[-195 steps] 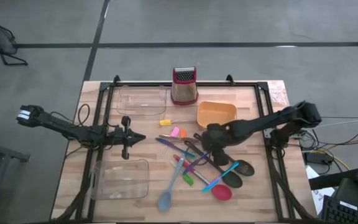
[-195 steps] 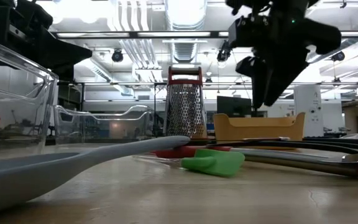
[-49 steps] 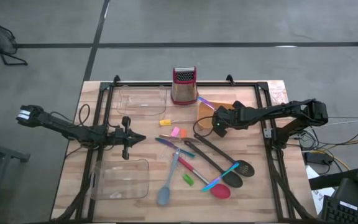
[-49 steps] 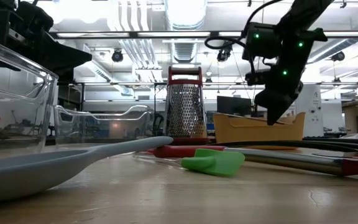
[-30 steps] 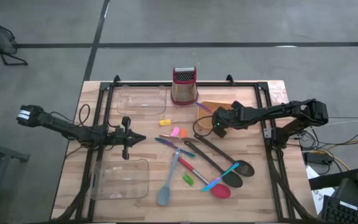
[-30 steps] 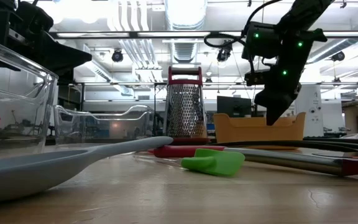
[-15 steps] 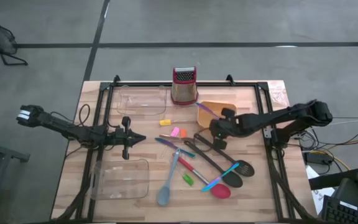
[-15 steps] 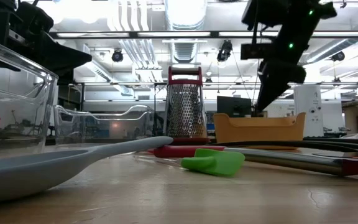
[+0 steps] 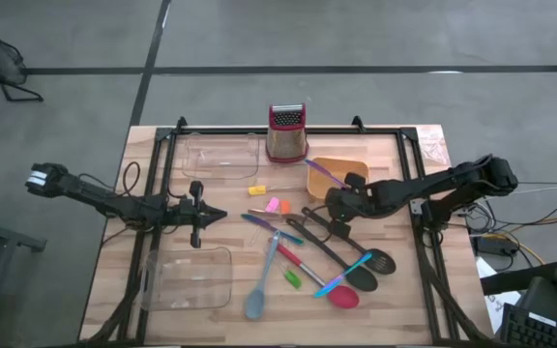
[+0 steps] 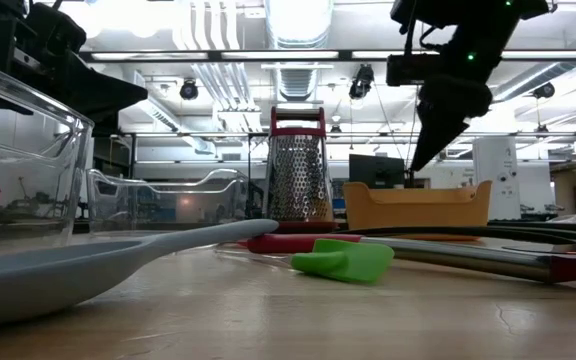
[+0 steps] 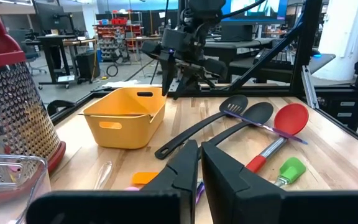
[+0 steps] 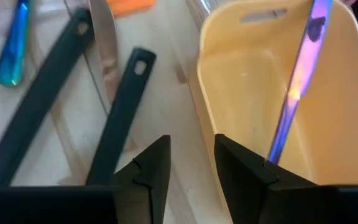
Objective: Pick & Place Kitchen Items
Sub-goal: Put the bottom blue knife into the yellow bin
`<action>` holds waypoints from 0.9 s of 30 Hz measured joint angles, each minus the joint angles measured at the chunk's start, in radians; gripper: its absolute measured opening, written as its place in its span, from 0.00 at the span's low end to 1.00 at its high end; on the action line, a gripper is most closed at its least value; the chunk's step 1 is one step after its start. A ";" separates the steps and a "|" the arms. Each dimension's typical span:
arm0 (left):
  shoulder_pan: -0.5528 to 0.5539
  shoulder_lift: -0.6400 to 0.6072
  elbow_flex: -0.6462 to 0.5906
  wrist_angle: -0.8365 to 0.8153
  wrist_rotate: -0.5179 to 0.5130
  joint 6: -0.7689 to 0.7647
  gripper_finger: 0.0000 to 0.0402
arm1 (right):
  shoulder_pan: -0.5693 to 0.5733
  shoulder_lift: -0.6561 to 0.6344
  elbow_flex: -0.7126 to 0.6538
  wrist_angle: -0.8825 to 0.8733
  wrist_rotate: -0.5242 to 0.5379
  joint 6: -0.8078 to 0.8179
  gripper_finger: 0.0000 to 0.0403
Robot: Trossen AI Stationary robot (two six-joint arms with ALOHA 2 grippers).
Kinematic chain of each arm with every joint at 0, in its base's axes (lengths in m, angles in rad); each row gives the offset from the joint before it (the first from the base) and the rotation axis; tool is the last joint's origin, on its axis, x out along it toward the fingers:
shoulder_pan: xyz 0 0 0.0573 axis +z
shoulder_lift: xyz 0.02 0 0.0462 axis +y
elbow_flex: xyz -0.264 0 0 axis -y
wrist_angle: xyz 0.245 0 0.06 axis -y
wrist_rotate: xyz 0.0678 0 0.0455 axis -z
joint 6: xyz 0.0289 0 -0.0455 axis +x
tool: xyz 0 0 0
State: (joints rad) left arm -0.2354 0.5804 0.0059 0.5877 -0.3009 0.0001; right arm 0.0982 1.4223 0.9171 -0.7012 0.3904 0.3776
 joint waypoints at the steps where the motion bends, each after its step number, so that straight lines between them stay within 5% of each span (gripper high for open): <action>1: 0.000 0.000 0.000 0.000 0.000 0.000 0.07 | -0.002 0.000 0.001 -0.018 0.001 0.001 0.31; 17: 0.000 0.000 0.000 -0.001 0.000 0.000 0.06 | -0.005 0.035 0.020 -0.132 -0.054 -0.023 0.03; 23: 0.000 0.003 0.000 -0.005 0.000 0.000 0.06 | -0.007 0.055 0.016 0.015 -0.067 0.013 0.05; 27: 0.000 0.003 0.000 -0.005 0.000 0.000 0.06 | -0.002 0.054 0.015 0.052 -0.203 -0.053 0.07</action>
State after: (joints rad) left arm -0.2353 0.5838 0.0059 0.5824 -0.3010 0.0001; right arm 0.0963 1.4765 0.9325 -0.6489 0.1871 0.3242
